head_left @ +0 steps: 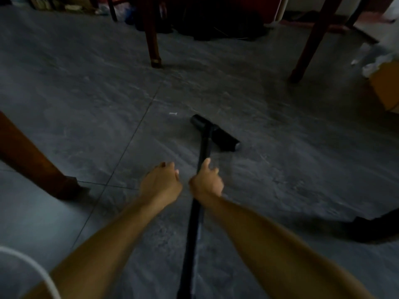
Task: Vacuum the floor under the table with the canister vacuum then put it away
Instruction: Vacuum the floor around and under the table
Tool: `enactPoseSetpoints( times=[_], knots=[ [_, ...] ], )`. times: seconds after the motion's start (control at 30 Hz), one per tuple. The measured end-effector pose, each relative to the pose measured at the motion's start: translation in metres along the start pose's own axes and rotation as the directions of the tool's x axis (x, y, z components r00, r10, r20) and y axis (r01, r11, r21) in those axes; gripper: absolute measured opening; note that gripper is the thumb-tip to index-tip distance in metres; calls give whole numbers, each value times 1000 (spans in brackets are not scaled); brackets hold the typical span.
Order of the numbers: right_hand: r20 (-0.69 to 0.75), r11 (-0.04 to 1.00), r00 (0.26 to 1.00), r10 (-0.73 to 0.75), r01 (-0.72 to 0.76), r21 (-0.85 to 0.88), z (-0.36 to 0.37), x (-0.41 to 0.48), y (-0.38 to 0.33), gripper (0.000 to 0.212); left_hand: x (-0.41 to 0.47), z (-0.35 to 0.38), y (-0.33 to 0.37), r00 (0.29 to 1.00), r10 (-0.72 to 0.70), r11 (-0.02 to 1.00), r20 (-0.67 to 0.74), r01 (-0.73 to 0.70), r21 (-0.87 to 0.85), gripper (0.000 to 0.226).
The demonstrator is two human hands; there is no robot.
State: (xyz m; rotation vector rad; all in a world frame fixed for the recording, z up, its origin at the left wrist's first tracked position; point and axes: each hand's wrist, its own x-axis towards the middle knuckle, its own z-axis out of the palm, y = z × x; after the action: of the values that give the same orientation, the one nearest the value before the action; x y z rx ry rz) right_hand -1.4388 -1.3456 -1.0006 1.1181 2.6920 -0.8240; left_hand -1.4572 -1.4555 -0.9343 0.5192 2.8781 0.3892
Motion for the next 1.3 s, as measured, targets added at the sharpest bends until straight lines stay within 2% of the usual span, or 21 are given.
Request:
enactPoseSetpoints(
  times=[0.07,0.13,0.3,0.43,0.6,0.73,0.83,0.93,1.0,1.13,1.2,1.3],
  knots=[
    [-30,997,998,60,-62,-50,-18,6,11,73,-5,-4,-10,1000,16,1000,15,-16,-5,38],
    [-8,997,998,60,-60,-38,-18,-6,14,74,-16,-6,-25,1000,6,1000,27,-5,-27,38],
    [128,995,988,-89,93,-23,37,-83,-19,76,-55,-9,-70,994,-109,993,15,110,-44,36],
    [234,968,940,-249,245,44,93,-173,-49,74,-72,-18,-104,984,-178,983,23,179,-48,33],
    [283,955,914,-291,294,31,118,-231,-55,72,-91,-25,-115,979,-199,977,39,202,-67,34],
    [201,953,940,-275,294,-70,91,-187,-47,72,-95,-30,-110,984,-177,983,28,179,-51,37],
    [163,968,971,-175,201,-153,52,-128,-47,73,-89,-29,-110,984,-171,985,41,172,-23,40],
    [153,981,981,-117,138,-135,29,-95,-38,76,-73,-19,-115,987,-145,987,76,149,-52,37],
    [140,978,978,-152,169,-120,34,-106,-27,75,-62,-12,-115,990,-125,992,71,125,5,37],
    [213,951,933,-291,307,-45,50,-125,-27,73,-31,-3,-107,999,-30,992,42,25,121,39],
    [159,950,946,-281,298,-96,46,-80,-48,72,-16,0,-107,998,-33,992,60,26,126,37],
    [-5,959,965,-261,259,-116,17,3,-85,63,0,8,-111,996,-29,985,81,15,170,45]
  ],
)
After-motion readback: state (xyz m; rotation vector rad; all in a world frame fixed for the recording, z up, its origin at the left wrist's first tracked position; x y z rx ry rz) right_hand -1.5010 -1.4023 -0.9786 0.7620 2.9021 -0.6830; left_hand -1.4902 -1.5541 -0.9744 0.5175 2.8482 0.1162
